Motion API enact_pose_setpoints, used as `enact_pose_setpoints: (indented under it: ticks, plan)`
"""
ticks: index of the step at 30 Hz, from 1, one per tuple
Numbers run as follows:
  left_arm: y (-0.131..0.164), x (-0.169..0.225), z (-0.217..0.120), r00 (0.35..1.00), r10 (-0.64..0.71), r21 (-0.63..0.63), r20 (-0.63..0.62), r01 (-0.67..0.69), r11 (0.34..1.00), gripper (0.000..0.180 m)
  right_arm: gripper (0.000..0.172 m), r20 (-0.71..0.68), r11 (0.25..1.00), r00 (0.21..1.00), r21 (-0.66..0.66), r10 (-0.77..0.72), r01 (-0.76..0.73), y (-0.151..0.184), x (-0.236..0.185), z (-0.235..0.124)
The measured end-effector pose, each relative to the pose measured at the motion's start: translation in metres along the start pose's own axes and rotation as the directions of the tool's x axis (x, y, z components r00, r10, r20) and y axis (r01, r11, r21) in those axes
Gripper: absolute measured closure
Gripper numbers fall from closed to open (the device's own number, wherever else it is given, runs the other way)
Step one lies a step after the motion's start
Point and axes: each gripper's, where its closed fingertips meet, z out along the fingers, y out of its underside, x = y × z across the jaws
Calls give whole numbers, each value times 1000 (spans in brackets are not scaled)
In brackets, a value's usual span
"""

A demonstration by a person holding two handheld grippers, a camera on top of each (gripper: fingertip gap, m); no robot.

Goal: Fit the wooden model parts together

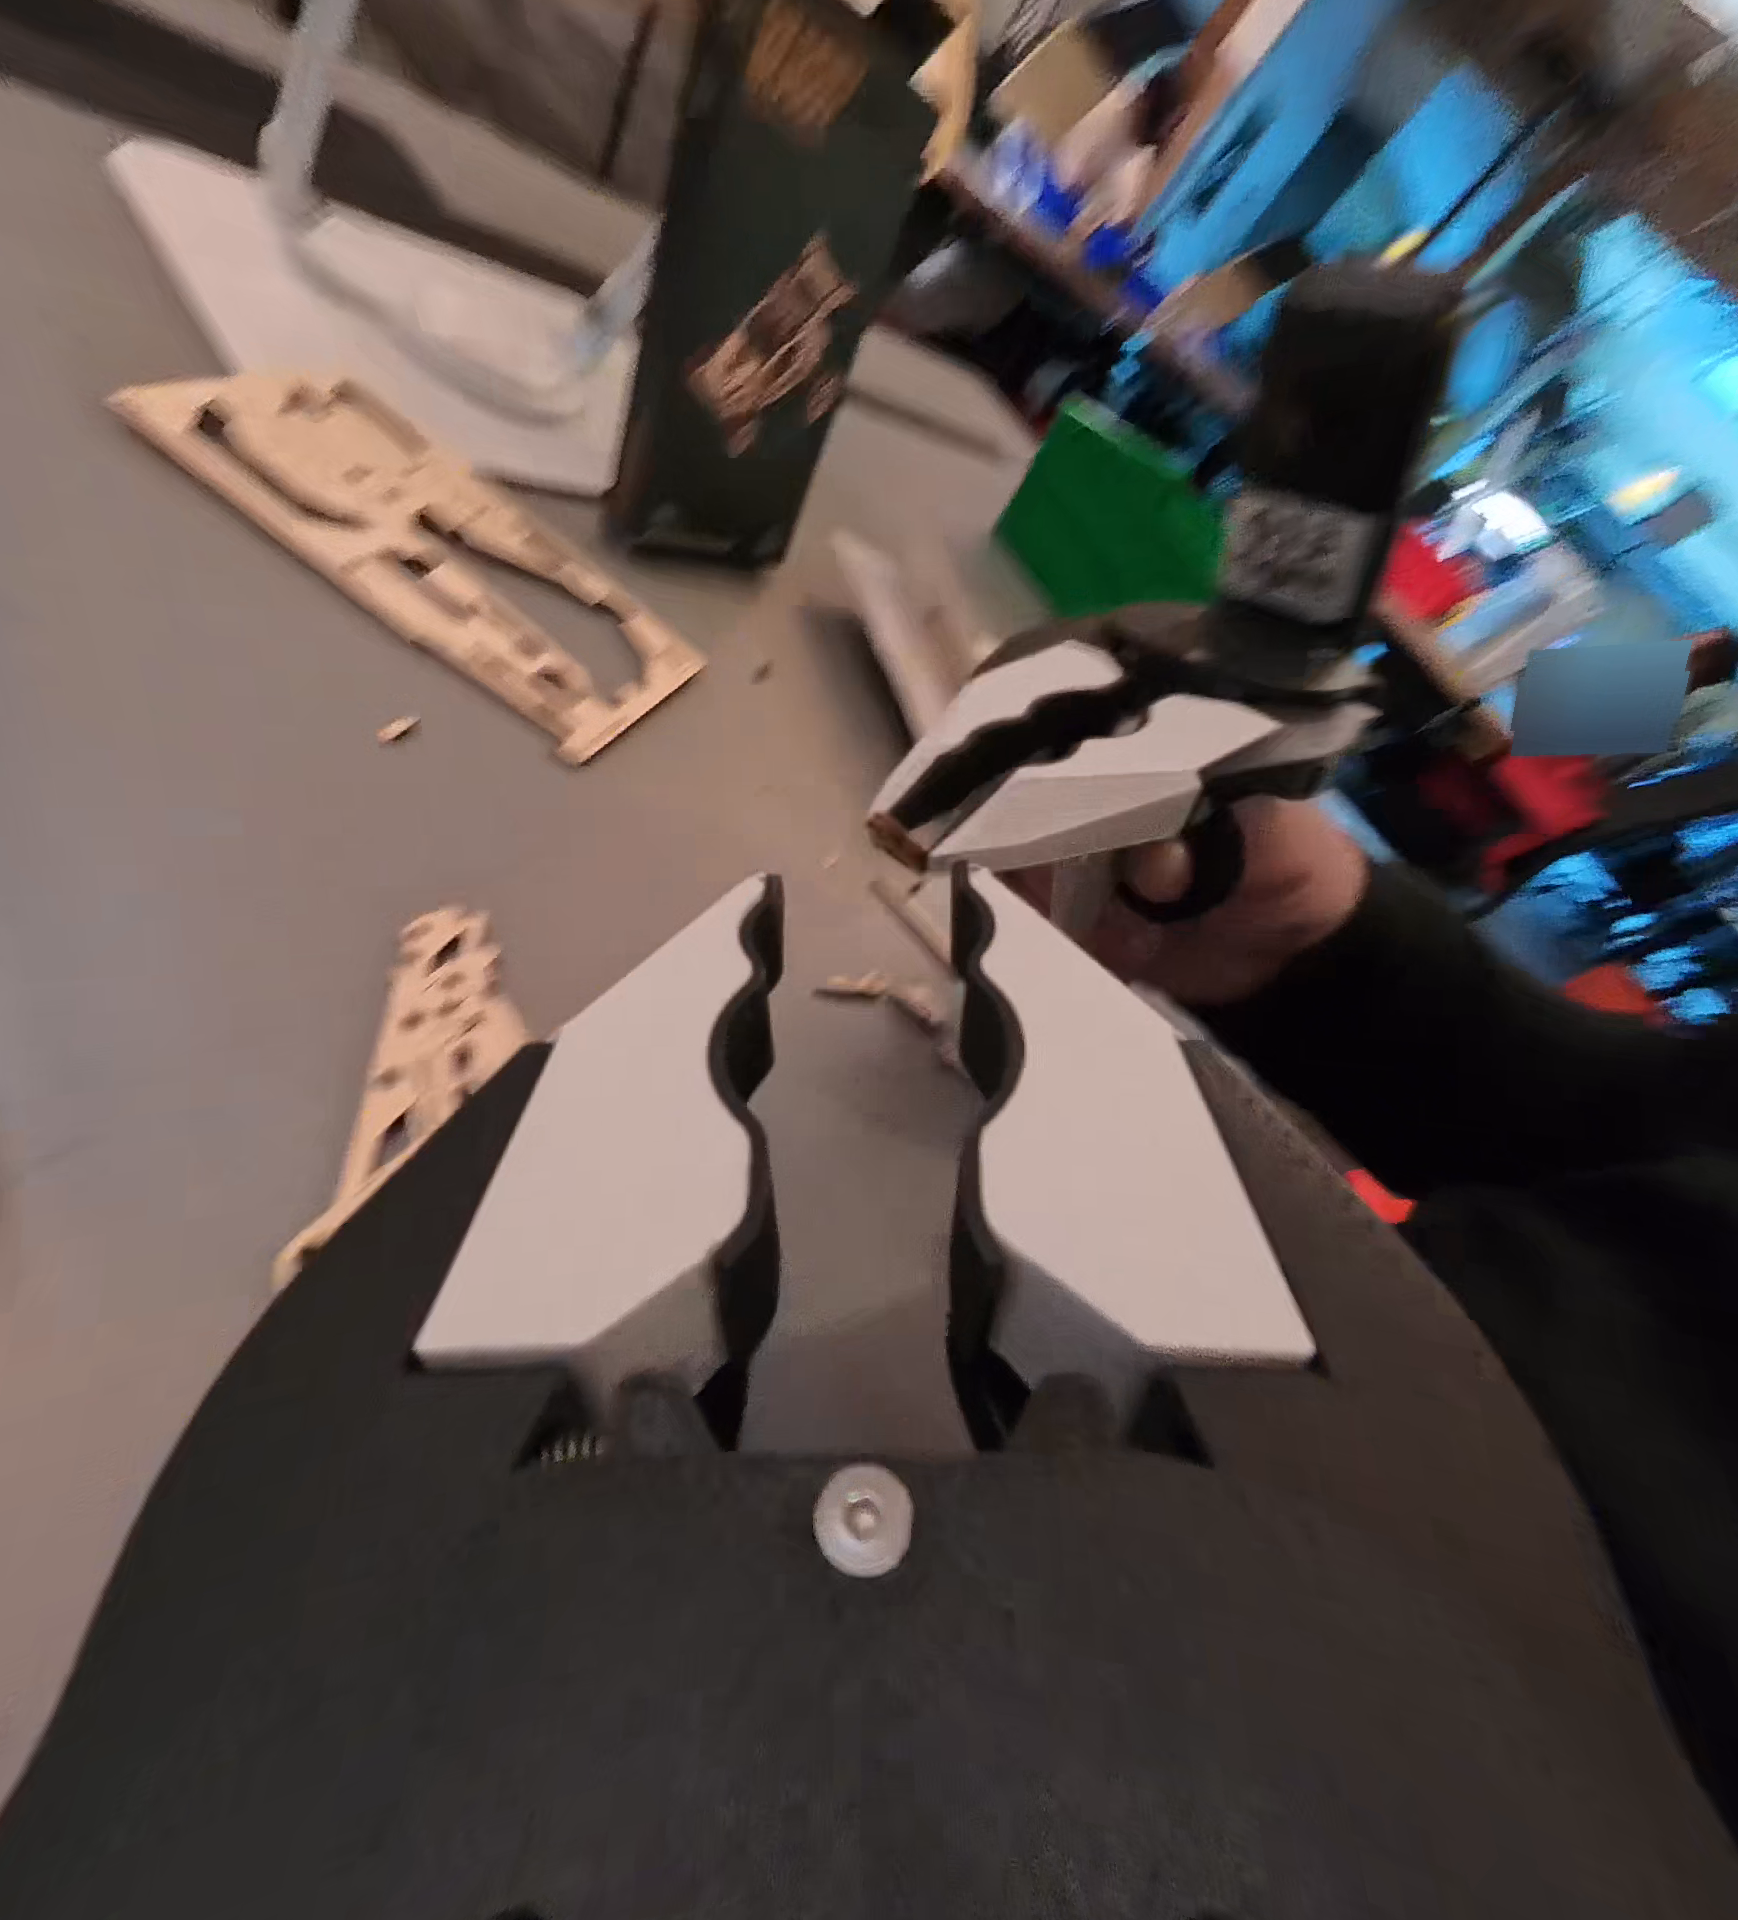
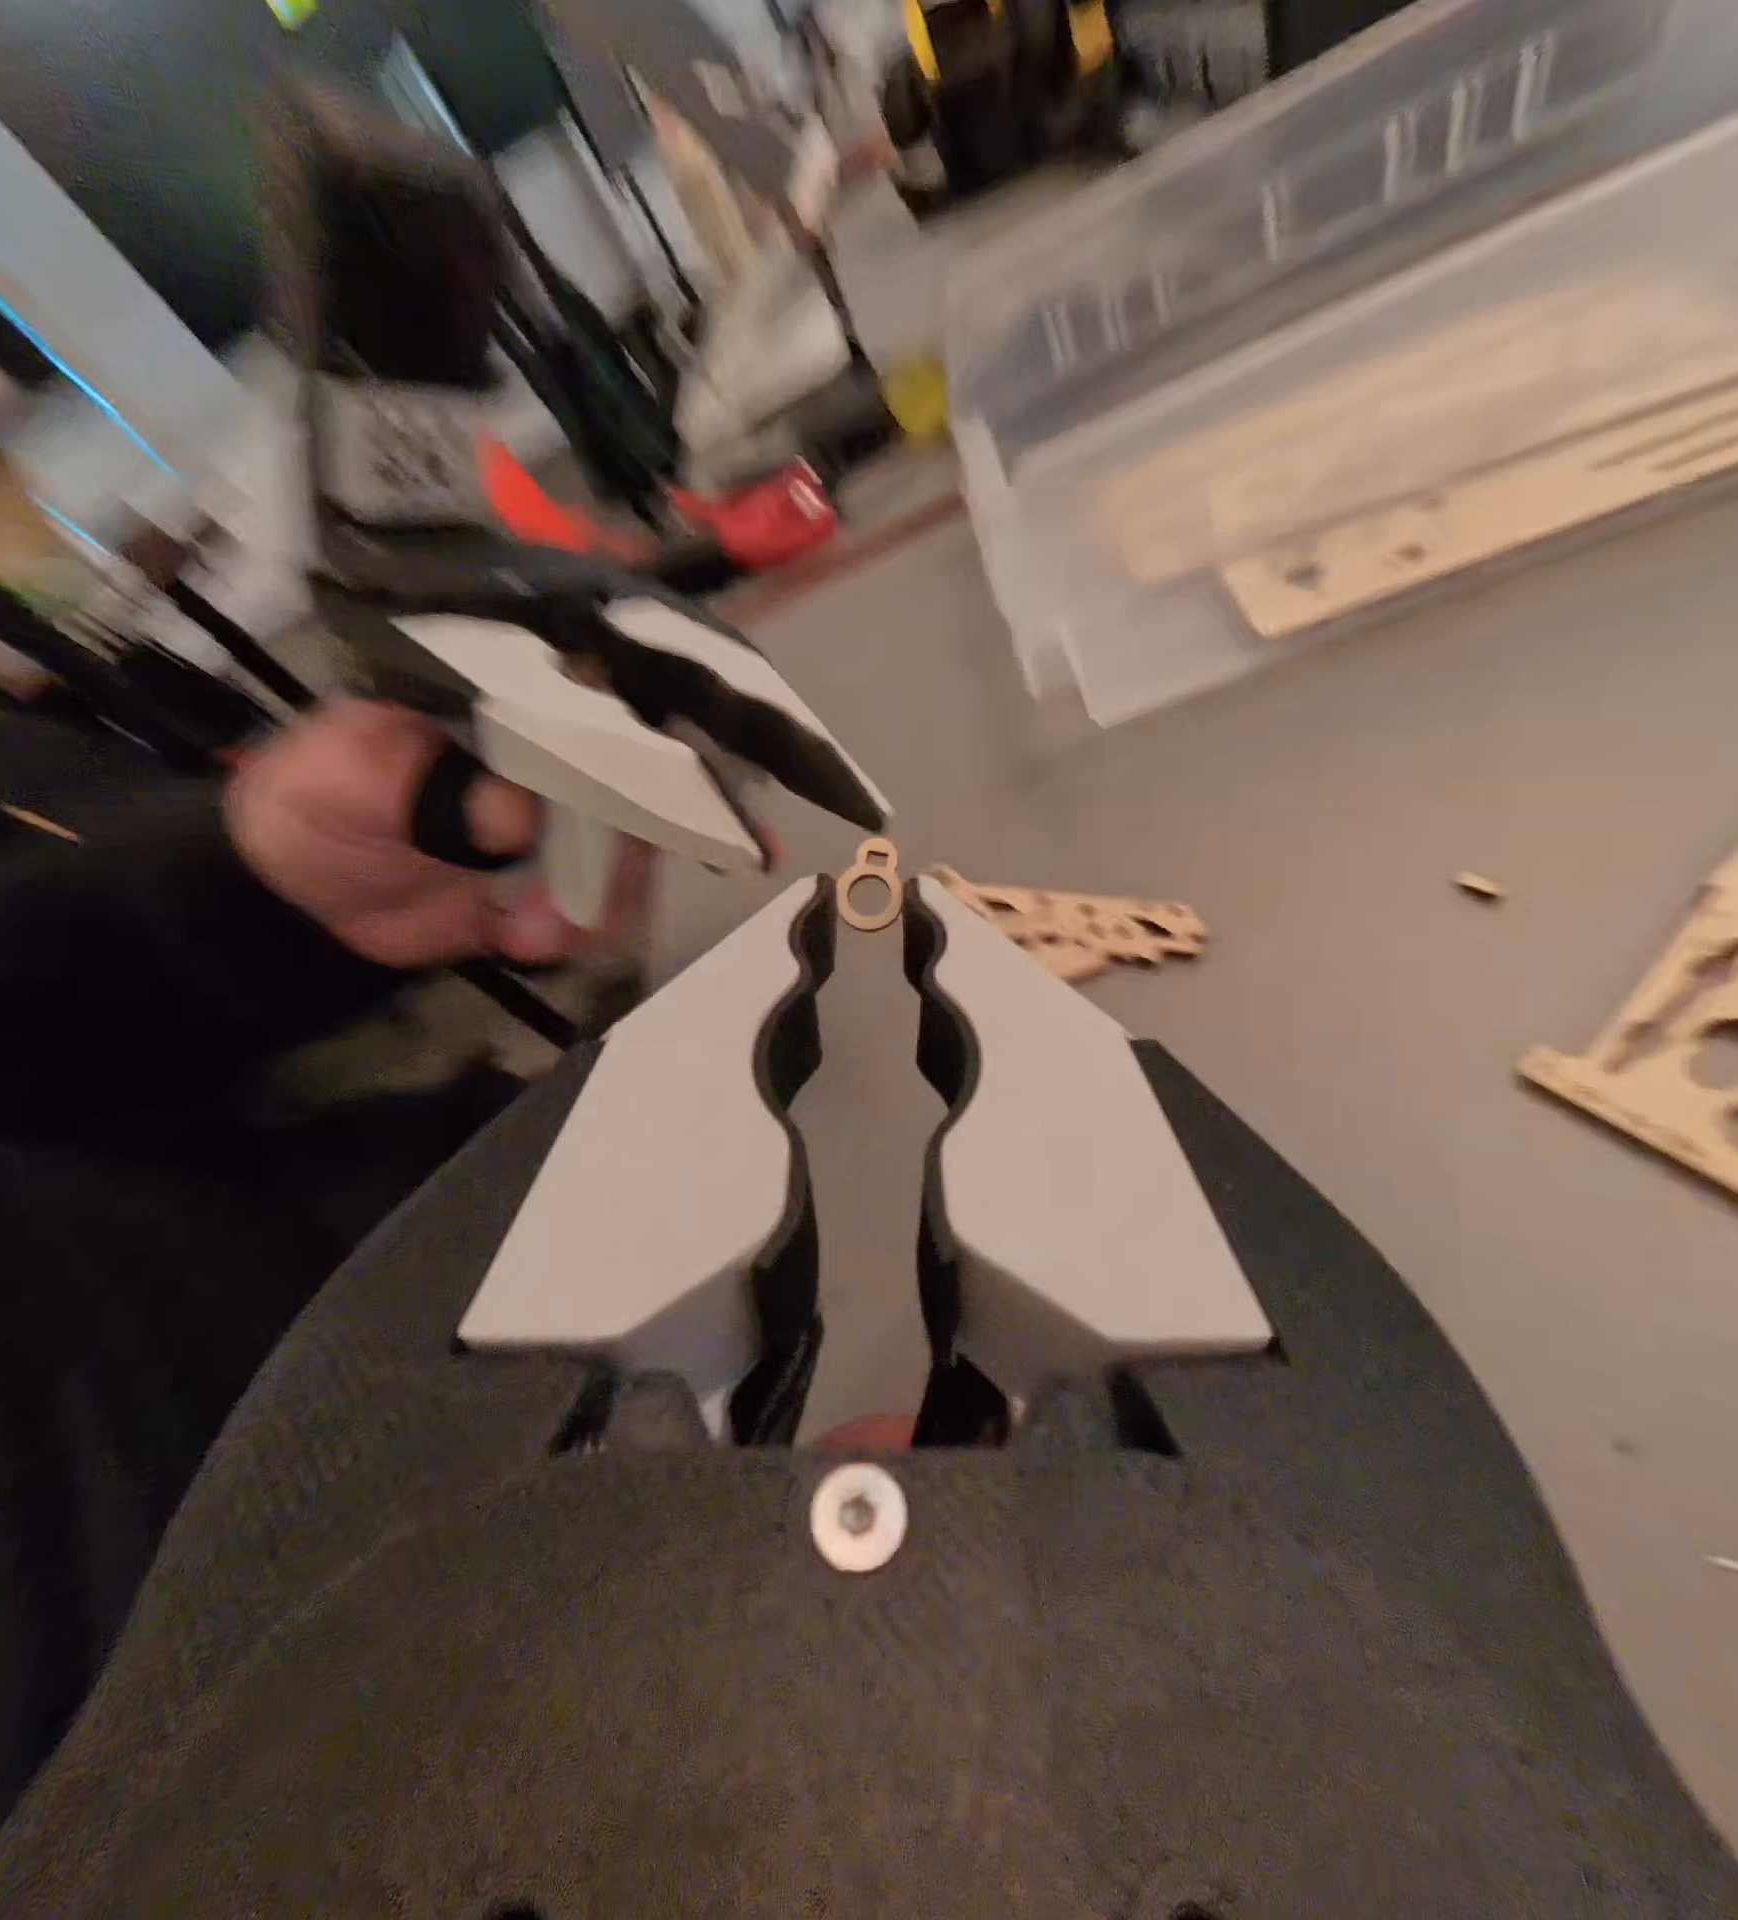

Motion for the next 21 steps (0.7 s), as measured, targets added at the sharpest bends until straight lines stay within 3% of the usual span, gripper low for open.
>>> enact_pose_setpoints:
  ticks: [2,5,8,10,12,16,18,21]
  plan:
    - [-15,20,6,996,72,70,-59,-68,995,151,162,162,970,974,158,156,-182,-23,-14,-24]
    - [-32,46,16,928,372,98,2,-371,924,147,162,288,912,924,249,250,-325,-33,-21,-48]
    - [-36,65,28,738,669,19,85,-673,740,140,162,411,845,856,289,315,-450,-38,-28,-66]
    - [-37,72,34,615,779,-40,122,-781,623,140,162,470,802,814,306,342,-513,-40,-30,-76]
    - [-34,79,40,544,831,-76,115,-829,553,144,162,491,783,794,306,357,-541,-38,-31,-81]
    - [-27,89,48,475,872,-105,114,-868,486,154,162,531,765,767,303,360,-568,-37,-41,-88]
    - [-24,94,48,467,877,-106,112,-872,478,165,162,544,756,753,294,370,-584,-35,-46,-89]
    - [-18,101,44,459,882,-108,110,-876,470,166,162,556,744,737,285,386,-605,-30,-54,-92]
